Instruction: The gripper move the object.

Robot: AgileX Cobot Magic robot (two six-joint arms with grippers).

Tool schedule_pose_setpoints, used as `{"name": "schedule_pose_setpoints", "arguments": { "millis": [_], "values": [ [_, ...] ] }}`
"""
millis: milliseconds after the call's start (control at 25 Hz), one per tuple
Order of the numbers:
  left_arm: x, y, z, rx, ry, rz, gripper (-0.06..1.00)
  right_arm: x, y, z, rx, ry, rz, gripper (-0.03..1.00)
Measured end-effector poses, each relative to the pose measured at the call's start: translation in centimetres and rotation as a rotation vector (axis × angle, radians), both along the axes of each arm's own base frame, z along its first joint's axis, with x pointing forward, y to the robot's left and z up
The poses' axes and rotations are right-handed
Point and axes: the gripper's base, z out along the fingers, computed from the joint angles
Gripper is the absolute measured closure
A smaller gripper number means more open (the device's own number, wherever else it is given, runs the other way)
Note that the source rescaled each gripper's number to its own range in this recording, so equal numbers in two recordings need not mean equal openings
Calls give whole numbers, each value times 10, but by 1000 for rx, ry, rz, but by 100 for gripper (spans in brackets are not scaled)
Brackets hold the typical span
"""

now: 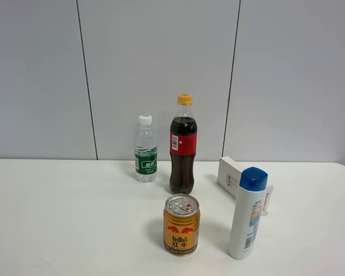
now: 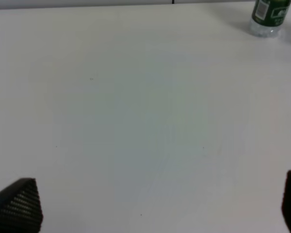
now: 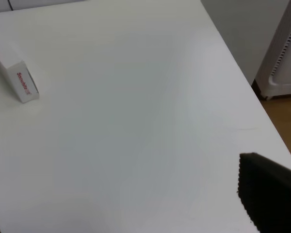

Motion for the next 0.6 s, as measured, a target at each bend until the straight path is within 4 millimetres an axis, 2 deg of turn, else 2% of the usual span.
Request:
{"name": "schedule_pose_setpoints", "arguments": {
  "millis": [600],
  "values": [
    [0,0,0,0,0,0,-6,0,0,0,-26,0,10,-3]
  ]
}}
